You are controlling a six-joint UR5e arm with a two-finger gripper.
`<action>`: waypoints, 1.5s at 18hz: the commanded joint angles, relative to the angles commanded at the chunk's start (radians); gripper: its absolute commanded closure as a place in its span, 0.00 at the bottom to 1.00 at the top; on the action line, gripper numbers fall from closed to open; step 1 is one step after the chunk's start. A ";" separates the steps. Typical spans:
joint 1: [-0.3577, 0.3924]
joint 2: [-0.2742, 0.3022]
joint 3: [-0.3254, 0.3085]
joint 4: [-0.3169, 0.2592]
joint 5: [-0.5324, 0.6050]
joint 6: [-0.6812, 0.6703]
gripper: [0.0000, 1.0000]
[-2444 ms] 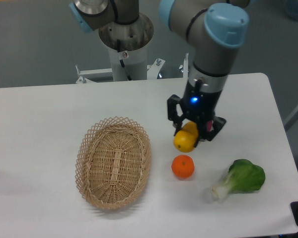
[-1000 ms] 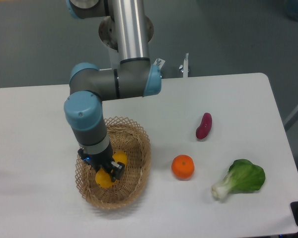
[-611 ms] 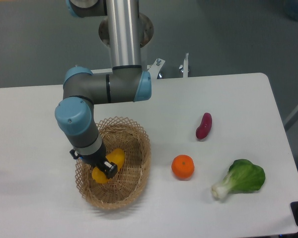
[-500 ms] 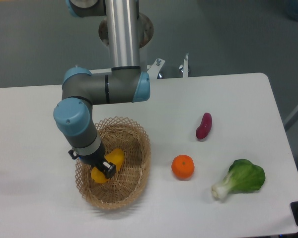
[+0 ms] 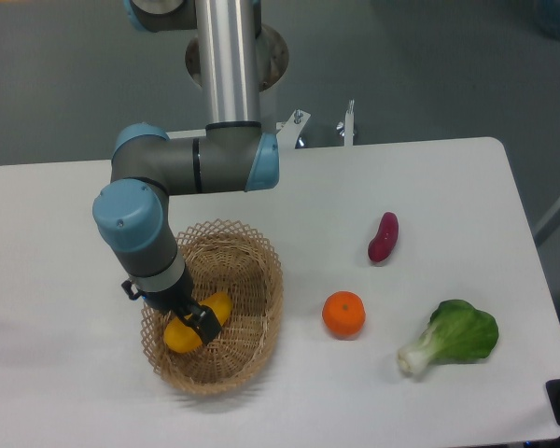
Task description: Place the mango in the basket
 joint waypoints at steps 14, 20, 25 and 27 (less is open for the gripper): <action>0.334 0.110 0.131 -0.259 -0.094 0.322 0.00; 0.474 0.146 0.161 -0.368 -0.165 0.584 0.00; 0.548 0.166 0.166 -0.431 -0.192 0.748 0.00; 0.552 0.167 0.166 -0.439 -0.192 0.756 0.00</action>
